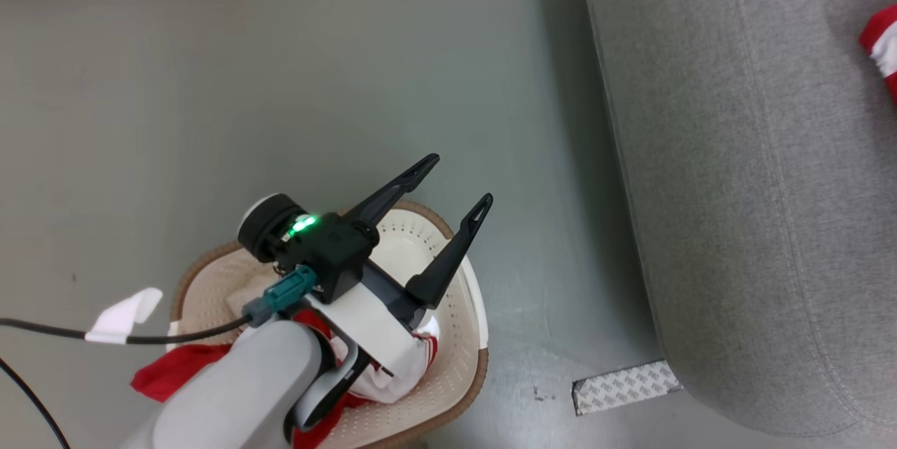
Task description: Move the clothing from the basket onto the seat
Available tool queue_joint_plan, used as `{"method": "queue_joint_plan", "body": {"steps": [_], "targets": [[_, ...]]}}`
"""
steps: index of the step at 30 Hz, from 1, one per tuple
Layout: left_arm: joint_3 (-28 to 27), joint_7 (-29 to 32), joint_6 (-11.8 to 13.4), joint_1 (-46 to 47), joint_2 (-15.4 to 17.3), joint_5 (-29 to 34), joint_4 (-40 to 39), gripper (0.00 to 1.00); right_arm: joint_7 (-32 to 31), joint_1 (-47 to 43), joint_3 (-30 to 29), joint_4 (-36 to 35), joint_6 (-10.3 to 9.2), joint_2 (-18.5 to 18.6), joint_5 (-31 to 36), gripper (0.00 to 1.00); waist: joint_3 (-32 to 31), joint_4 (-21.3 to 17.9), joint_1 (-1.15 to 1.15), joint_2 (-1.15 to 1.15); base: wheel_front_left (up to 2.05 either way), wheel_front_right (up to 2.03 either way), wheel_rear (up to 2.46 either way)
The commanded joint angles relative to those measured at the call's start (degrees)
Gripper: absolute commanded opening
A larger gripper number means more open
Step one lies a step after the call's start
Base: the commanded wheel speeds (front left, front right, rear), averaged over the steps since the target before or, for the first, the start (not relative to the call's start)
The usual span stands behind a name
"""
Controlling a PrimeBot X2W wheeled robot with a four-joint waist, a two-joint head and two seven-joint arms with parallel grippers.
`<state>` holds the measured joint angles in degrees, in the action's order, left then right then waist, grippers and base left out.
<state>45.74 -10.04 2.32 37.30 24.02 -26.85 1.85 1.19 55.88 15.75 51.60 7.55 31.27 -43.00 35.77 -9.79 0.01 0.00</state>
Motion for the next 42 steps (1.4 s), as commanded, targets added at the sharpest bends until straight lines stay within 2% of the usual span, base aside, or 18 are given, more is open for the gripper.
{"method": "queue_joint_plan", "body": {"steps": [1, 2, 8, 12, 20, 25, 29, 36, 42], "targets": [[0.01, -0.38, 0.11, -0.29, -0.16, -0.93, 0.38, 1.0, -0.47, 0.0, 0.52, 0.14, -0.12, 0.79, -0.74, 0.46, -0.99, 0.0, -0.01, 0.0, 0.0, 0.0, 0.0], [0.02, -0.63, 0.18, -0.48, -0.3, -1.07, 0.63, 1.0, -0.83, -0.17, 1.17, 0.23, -0.12, 1.12, -1.18, 1.0, -1.55, -0.04, -0.01, 0.0, 0.0, 0.0, 0.0], [0.1, -1.79, 0.21, -1.77, -0.95, -1.72, 2.44, 1.0, -3.2, -1.84, 5.57, 0.36, -0.12, 2.22, -2.85, 1.0, -5.79, -0.52, -0.01, 0.0, 0.0, 0.0, 0.0], [0.08, -2.62, 0.31, -3.43, -1.7, -2.89, 3.76, 1.0, -7.67, -3.38, 9.12, 0.38, -0.12, 3.06, -4.34, 1.0, -9.98, -1.0, -0.01, 0.0, 0.0, 0.0, 0.0], [-0.74, -4.34, 1.08, -8.85, -3.05, -5.23, 6.39, 1.0, -12.21, -7.58, 15.57, -4.62, -0.12, 7.1, -6.4, 1.0, -20.76, -1.0, -0.01, 0.0, 0.0, 0.0, 0.0], [-2.5, -4.94, 2.11, -12.52, -3.35, -6.31, 6.86, 1.0, -8.9, -10.09, 17.81, -10.54, -0.12, 10.11, -6.11, 1.0, -26.81, 0.05, -0.01, 0.0, 0.0, 0.0, 0.0], [-4.82, -5.06, 3.02, -15.44, -3.25, -7.11, 6.8, 1.0, -4.52, -12.41, 18.1, -15.05, -0.12, 10.48, -5.97, 1.0, -31.07, 1.56, -0.01, 0.0, 0.0, 0.0, 0.0], [-10.57, -5.1, 4.84, -20.94, -1.78, -7.51, 5.38, 1.0, 1.44, -18.22, 16.43, -22.44, -0.13, 8.12, -5.91, 1.0, -36.2, 5.09, -0.01, 0.0, 0.0, 0.0, 0.0], [-16.2, -5.11, 6.63, -25.15, -0.44, -6.78, 4.08, 1.0, 5.94, -23.96, 12.53, -26.99, -0.13, 4.13, -2.59, 1.0, -37.74, 7.9, -0.01, 0.0, 0.0, 0.0, 0.0]]}}
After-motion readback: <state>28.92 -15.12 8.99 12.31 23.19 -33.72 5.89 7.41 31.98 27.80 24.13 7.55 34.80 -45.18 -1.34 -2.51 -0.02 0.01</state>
